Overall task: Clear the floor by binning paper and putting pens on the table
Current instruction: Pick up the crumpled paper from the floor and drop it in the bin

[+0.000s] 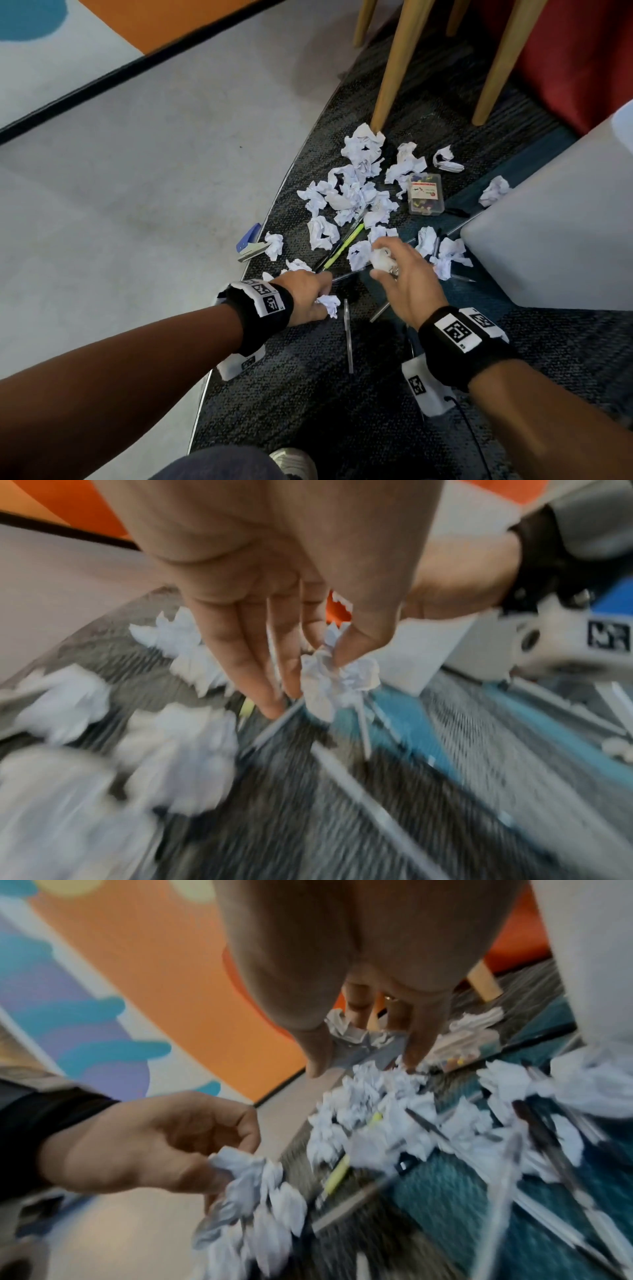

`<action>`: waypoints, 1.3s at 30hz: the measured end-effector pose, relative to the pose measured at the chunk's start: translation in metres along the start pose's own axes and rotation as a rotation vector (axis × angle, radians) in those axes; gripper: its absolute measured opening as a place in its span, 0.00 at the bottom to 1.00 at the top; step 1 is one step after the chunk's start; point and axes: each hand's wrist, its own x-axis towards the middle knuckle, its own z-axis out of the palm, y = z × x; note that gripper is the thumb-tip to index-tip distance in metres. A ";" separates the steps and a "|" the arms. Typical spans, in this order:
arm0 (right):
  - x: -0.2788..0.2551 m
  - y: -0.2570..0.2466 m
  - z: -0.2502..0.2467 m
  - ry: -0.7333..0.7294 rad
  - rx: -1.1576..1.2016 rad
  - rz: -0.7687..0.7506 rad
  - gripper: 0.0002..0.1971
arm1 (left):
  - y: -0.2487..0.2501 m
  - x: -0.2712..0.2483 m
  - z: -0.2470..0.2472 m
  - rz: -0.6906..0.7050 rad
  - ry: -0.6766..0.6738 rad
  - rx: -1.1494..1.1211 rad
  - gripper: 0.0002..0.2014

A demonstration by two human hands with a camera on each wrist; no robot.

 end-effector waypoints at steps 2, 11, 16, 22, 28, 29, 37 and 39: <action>-0.002 -0.009 -0.024 0.037 0.097 0.034 0.27 | 0.014 -0.002 -0.021 0.022 0.075 -0.074 0.11; -0.043 -0.031 -0.160 0.508 0.161 -0.022 0.16 | 0.121 -0.006 -0.138 0.245 0.400 -0.277 0.10; -0.052 -0.031 -0.229 0.768 0.069 0.014 0.16 | 0.195 -0.004 -0.190 0.438 0.591 -0.355 0.08; -0.046 0.015 -0.270 0.780 -0.140 0.261 0.22 | 0.257 0.014 -0.212 0.531 0.654 -0.346 0.07; -0.051 0.037 -0.259 0.669 -0.077 0.330 0.27 | 0.283 0.039 -0.211 0.511 0.674 -0.271 0.09; -0.054 0.037 -0.256 0.710 -0.038 0.298 0.24 | 0.286 0.042 -0.210 0.506 0.662 -0.260 0.11; -0.064 0.018 -0.248 0.957 0.083 0.051 0.15 | 0.275 0.040 -0.203 0.609 0.578 -0.303 0.20; -0.068 0.005 -0.238 0.985 0.054 -0.094 0.13 | 0.260 0.038 -0.202 0.627 0.617 -0.288 0.17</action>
